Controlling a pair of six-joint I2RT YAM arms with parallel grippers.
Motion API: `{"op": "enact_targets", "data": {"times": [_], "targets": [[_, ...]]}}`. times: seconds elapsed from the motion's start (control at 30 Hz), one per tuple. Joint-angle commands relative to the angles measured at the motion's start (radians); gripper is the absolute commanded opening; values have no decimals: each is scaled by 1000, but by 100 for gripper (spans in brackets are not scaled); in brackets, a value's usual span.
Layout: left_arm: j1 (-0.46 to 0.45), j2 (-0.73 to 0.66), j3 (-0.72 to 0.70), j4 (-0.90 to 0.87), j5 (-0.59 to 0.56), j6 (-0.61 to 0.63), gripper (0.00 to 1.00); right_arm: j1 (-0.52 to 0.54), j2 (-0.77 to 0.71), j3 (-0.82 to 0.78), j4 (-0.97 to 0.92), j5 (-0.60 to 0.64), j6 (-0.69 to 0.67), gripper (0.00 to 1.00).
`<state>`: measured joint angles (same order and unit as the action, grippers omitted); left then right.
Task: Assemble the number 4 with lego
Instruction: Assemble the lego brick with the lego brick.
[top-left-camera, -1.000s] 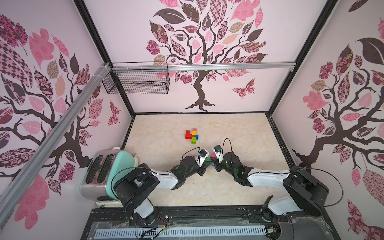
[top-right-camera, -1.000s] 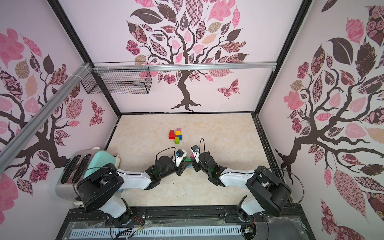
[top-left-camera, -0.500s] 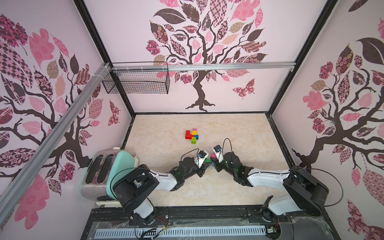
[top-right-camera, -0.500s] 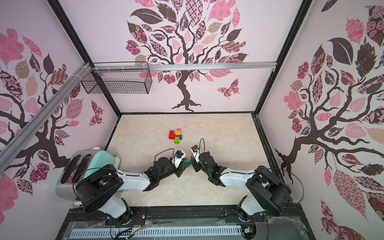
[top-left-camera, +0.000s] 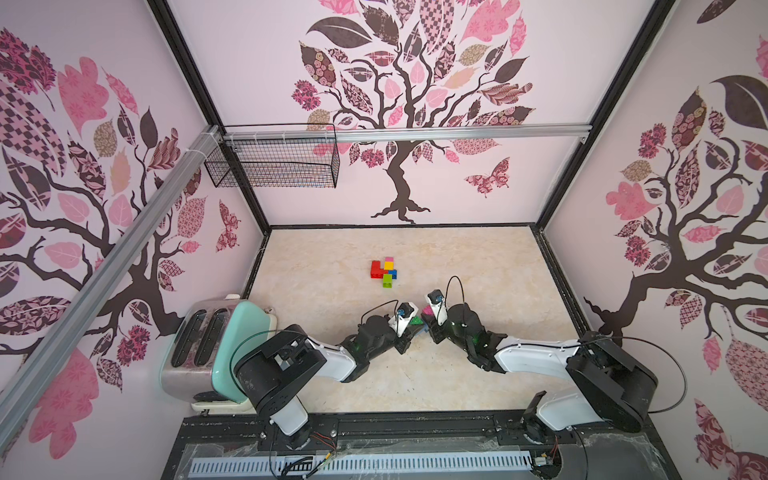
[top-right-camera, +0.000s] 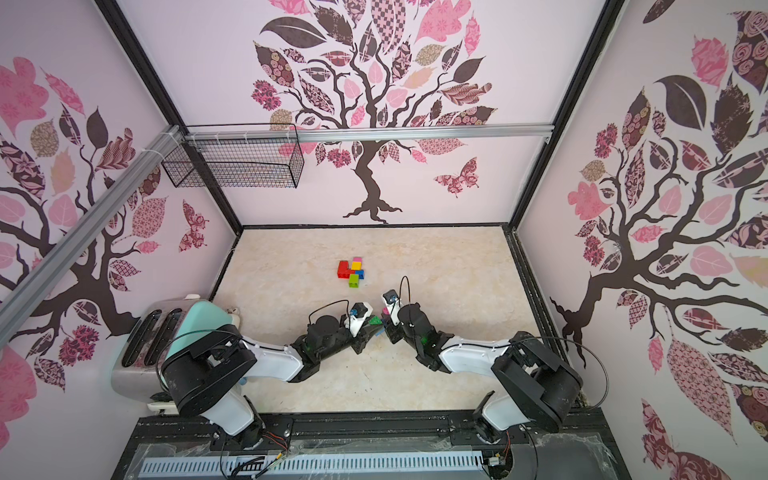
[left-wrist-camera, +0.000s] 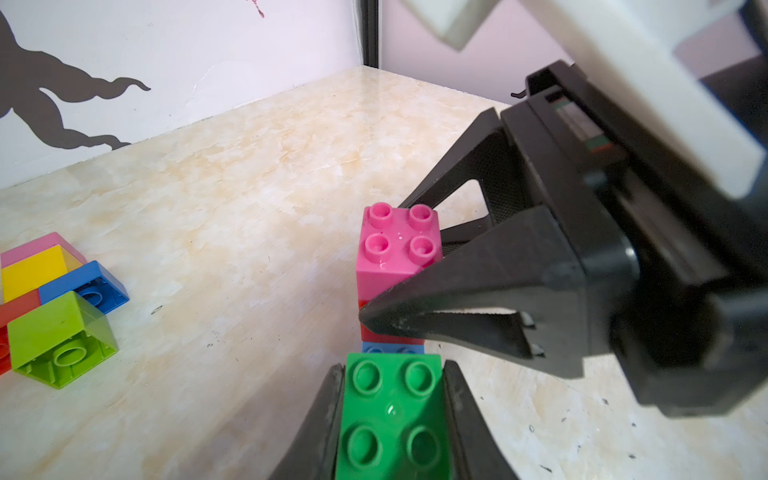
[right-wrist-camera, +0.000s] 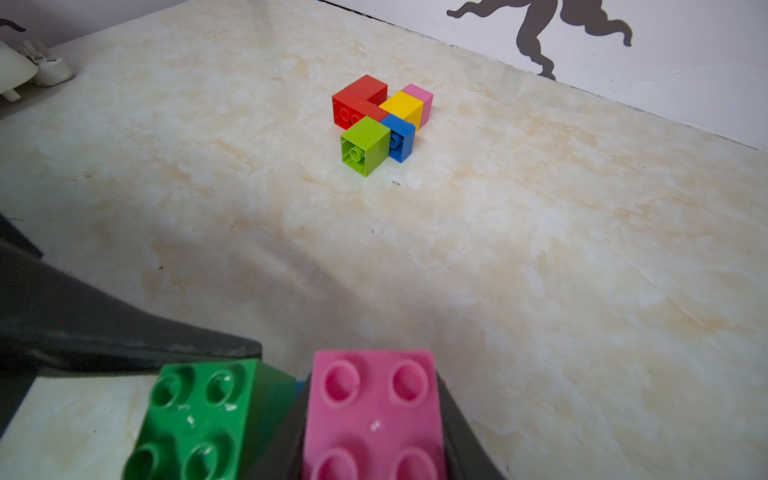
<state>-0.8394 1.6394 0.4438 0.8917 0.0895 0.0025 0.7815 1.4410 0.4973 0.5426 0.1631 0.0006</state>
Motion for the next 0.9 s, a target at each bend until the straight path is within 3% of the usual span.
{"op": "enact_targets", "data": {"times": [0.0,0.87], "targets": [[-3,45,-34,-204,21,17,0,3,46,-34,-155,-16,9,0],[13,0,55,-373,6,12,0,3,55,-67,-135,-42,44,0]]}}
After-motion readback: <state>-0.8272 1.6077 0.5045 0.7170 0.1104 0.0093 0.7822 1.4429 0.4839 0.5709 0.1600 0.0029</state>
